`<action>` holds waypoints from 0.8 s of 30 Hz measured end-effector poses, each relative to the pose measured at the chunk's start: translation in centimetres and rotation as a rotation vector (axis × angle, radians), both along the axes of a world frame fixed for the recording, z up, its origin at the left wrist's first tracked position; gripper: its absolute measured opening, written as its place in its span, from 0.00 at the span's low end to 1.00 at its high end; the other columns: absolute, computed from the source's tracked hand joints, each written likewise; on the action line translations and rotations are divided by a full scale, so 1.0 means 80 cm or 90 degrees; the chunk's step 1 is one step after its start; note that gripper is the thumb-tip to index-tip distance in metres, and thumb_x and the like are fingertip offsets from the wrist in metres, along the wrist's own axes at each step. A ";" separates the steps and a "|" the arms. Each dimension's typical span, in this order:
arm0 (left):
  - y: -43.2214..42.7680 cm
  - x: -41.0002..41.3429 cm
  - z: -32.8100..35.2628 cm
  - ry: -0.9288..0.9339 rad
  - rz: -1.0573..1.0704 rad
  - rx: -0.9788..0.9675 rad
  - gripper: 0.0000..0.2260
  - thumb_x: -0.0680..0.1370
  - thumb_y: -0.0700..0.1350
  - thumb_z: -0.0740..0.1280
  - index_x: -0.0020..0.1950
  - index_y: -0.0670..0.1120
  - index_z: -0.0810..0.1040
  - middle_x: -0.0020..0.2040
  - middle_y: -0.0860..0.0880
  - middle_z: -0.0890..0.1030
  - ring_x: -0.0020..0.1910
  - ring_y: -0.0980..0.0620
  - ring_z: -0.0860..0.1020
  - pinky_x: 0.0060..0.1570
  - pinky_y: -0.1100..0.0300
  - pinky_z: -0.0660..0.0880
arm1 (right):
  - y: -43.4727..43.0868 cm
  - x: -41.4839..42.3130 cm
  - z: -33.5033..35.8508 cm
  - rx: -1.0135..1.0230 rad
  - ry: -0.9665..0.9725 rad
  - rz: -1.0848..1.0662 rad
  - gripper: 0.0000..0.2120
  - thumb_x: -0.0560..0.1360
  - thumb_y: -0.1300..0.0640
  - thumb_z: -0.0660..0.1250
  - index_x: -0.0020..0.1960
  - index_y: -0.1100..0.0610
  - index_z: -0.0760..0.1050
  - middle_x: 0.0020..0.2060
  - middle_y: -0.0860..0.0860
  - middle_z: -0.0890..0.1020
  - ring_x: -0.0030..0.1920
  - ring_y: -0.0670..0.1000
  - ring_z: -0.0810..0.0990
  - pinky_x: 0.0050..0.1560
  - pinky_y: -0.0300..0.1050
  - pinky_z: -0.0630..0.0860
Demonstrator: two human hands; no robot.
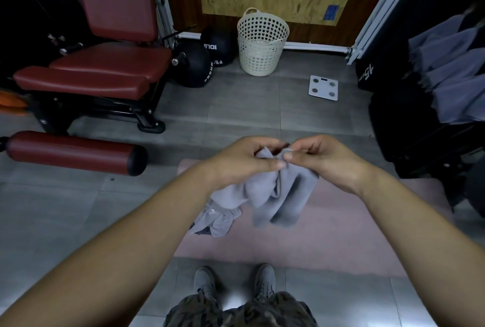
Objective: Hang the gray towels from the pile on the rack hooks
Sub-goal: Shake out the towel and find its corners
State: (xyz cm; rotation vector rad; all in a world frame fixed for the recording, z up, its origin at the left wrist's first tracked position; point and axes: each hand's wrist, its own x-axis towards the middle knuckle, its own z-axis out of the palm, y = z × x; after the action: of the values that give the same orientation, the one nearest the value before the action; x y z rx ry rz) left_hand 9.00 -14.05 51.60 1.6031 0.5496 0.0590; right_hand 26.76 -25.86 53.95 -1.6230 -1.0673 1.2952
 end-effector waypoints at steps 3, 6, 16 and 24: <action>0.003 -0.003 0.004 -0.014 0.061 -0.059 0.06 0.73 0.48 0.75 0.47 0.47 0.83 0.45 0.47 0.84 0.47 0.49 0.81 0.55 0.54 0.76 | 0.005 0.003 0.008 0.015 0.029 -0.065 0.10 0.73 0.57 0.73 0.44 0.66 0.80 0.31 0.53 0.80 0.30 0.44 0.75 0.29 0.34 0.69; 0.009 -0.009 0.007 -0.094 0.142 -0.184 0.04 0.72 0.40 0.75 0.42 0.47 0.81 0.40 0.46 0.81 0.40 0.50 0.78 0.44 0.59 0.76 | -0.003 0.007 0.005 -0.013 0.033 -0.048 0.13 0.70 0.51 0.77 0.38 0.59 0.78 0.29 0.52 0.74 0.29 0.46 0.69 0.28 0.37 0.64; 0.065 -0.047 -0.003 -0.106 0.670 -0.093 0.08 0.75 0.40 0.72 0.38 0.49 0.77 0.38 0.49 0.79 0.40 0.49 0.77 0.48 0.54 0.76 | -0.045 0.047 -0.030 -0.130 -0.145 -0.003 0.28 0.74 0.42 0.73 0.36 0.65 0.69 0.31 0.53 0.68 0.34 0.51 0.66 0.37 0.46 0.63; -0.008 -0.002 -0.003 0.022 0.129 0.056 0.24 0.75 0.38 0.74 0.70 0.50 0.75 0.63 0.54 0.79 0.50 0.67 0.79 0.52 0.73 0.72 | -0.012 0.003 -0.014 -0.052 -0.045 -0.015 0.37 0.67 0.31 0.70 0.40 0.67 0.71 0.35 0.55 0.70 0.38 0.54 0.66 0.41 0.52 0.62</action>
State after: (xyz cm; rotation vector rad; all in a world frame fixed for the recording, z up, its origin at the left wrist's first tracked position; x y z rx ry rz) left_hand 8.83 -14.71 51.39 1.6319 0.7436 0.2103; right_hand 27.02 -26.83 52.86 -1.7483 -1.0466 1.2888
